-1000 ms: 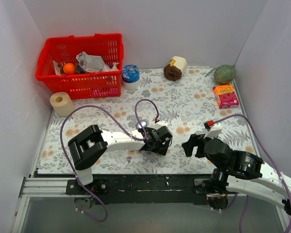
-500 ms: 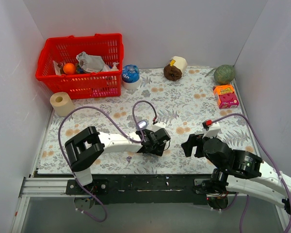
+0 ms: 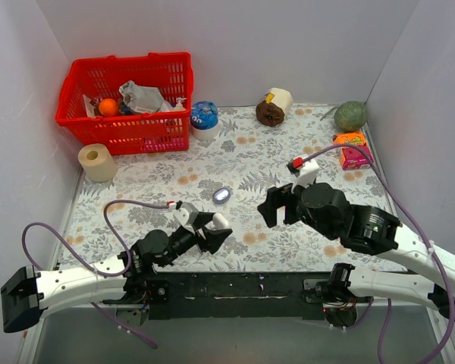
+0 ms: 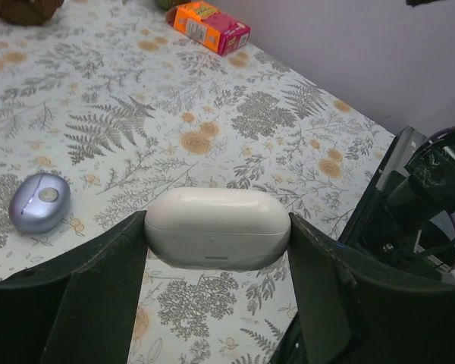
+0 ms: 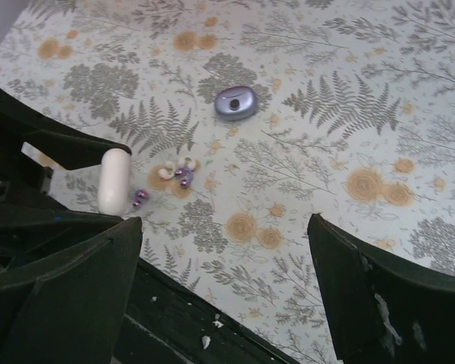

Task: Insert the wireless bluetooth earbuds into the charging case
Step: Pick up the charging case at the center of the board, then open the charging case.

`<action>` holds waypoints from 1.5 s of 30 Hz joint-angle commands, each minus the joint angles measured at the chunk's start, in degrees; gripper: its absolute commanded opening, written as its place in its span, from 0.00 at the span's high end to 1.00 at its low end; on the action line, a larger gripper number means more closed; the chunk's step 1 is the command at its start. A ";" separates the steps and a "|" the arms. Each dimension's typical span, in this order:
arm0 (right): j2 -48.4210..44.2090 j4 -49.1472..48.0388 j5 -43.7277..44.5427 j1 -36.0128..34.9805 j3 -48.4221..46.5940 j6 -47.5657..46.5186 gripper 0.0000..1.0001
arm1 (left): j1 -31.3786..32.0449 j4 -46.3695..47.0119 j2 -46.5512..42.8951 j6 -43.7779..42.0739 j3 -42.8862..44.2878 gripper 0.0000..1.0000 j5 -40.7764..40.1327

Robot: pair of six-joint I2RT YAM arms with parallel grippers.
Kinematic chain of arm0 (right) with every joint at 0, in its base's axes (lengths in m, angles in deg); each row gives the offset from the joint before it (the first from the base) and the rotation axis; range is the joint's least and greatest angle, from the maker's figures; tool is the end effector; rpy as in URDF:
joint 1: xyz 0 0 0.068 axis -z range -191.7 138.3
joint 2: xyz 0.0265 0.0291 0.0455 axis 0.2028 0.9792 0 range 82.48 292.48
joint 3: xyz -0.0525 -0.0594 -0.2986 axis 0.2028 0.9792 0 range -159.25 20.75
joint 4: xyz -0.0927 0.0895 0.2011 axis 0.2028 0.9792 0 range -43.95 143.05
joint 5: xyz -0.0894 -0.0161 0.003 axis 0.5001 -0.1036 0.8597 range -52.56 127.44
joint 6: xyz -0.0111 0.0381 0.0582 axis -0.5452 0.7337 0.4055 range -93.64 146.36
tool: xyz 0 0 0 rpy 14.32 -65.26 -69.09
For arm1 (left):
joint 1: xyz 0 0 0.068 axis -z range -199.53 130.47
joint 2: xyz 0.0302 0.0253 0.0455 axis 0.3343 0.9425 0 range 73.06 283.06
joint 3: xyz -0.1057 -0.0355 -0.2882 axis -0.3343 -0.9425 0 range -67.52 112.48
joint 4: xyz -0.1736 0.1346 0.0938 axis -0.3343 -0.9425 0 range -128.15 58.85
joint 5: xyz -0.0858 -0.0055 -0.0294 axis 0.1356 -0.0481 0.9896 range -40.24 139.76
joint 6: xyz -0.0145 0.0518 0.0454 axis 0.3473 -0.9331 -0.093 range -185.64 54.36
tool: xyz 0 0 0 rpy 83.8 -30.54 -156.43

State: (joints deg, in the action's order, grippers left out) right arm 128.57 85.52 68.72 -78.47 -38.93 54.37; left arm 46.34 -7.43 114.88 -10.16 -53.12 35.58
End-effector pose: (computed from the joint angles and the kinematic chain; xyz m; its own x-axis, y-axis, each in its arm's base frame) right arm 0.0757 0.1007 0.3868 -0.4342 0.0059 -0.9008 -0.4499 0.8649 0.2225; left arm 0.0737 -0.1298 0.2576 -0.6617 -0.4771 -0.5785 0.4229 0.3996 -0.8133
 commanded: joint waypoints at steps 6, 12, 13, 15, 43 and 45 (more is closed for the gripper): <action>13.22 -8.44 -18.18 -0.03 -8.34 -0.59 0.03 | 0.32 11.96 -5.35 -21.80 -3.94 1.00 9.95; 20.62 -9.30 -19.33 -0.03 -11.60 -0.76 0.05 | 0.31 10.82 -1.22 -26.21 -1.30 1.00 11.01; 20.62 -10.19 -19.42 -0.03 -11.34 -0.85 0.05 | 0.32 10.55 -0.87 -26.83 -0.69 1.00 11.10; 21.59 -10.99 -20.21 -0.03 -11.42 -1.29 0.07 | 0.32 10.20 -0.78 -27.01 -0.51 1.00 11.10; 20.19 -9.67 -19.34 1.46 -5.54 1.52 0.21 | 0.31 6.33 -5.70 -26.92 -0.33 1.00 9.78; 19.75 -9.67 -19.42 1.98 -4.83 1.70 0.21 | 0.31 6.42 -5.79 -27.01 -0.24 1.00 9.78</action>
State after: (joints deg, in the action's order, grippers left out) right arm 150.97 76.40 47.79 -77.66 -44.92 55.50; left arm 46.34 -1.33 109.85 -36.25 -55.42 45.72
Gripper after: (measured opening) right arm 0.794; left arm 0.652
